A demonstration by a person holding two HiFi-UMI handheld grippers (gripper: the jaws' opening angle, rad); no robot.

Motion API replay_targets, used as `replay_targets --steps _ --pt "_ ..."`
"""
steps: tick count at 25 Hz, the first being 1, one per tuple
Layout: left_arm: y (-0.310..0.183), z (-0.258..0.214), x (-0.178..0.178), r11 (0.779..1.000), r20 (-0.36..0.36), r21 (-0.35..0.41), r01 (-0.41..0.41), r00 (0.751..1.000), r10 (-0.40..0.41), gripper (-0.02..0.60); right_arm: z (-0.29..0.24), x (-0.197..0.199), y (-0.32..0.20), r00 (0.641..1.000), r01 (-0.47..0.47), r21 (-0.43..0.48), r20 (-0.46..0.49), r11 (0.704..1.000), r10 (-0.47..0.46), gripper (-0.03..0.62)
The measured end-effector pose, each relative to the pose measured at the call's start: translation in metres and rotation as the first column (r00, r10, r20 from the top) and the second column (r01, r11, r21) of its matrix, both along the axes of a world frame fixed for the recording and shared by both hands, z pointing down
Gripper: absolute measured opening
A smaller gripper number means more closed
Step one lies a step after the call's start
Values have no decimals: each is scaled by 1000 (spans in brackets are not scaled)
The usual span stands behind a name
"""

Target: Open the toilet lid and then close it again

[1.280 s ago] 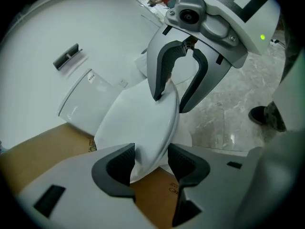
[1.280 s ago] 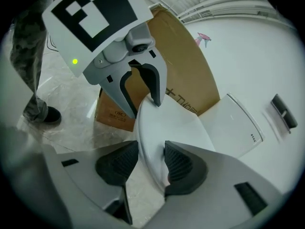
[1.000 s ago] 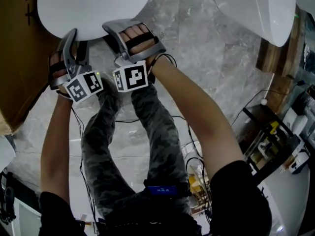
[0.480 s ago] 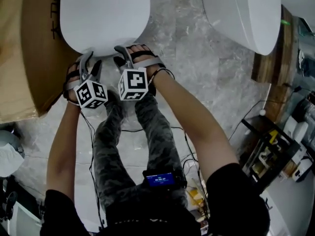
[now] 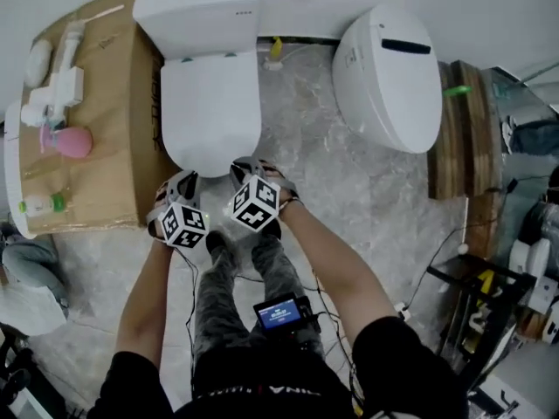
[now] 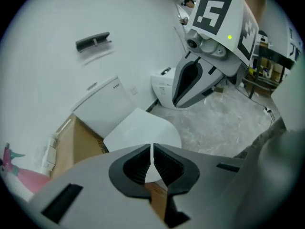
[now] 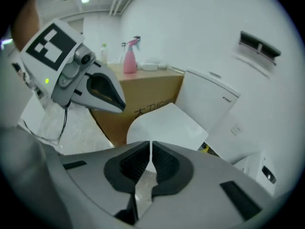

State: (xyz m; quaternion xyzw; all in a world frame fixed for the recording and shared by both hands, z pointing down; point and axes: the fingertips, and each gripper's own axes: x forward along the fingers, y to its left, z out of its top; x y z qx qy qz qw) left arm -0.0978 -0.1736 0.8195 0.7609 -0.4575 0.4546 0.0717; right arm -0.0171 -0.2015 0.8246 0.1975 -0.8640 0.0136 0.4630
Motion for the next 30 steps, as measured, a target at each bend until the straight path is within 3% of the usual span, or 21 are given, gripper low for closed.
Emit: replay_targets --steps 4,7,11,15,17,19,30 --pt "0 -106 2 997 -125 55 56 991 -49 13 -108 2 -2 977 -156 -76 135 985 165 17" --pt "-9 -200 -1 984 -220 151 95 974 -61 11 -209 -2 -12 930 -215 -77 289 974 228 15" --pt "-9 -323 0 946 -357 308 101 934 16 9 -339 3 -16 849 -244 7 485 970 210 14" --pt "6 -392 5 916 -460 387 100 883 98 9 -407 13 -7 782 -270 71 597 960 176 15" --pt "15 -407 12 910 -496 400 109 861 115 9 -419 16 -1 750 -276 40 634 960 189 15" --pt "21 -408 22 910 -501 402 102 856 125 10 -421 20 4 736 -276 19 647 961 198 15" --pt "59 -372 67 935 -489 329 134 871 47 9 -379 64 28 761 -227 -64 611 972 218 15"
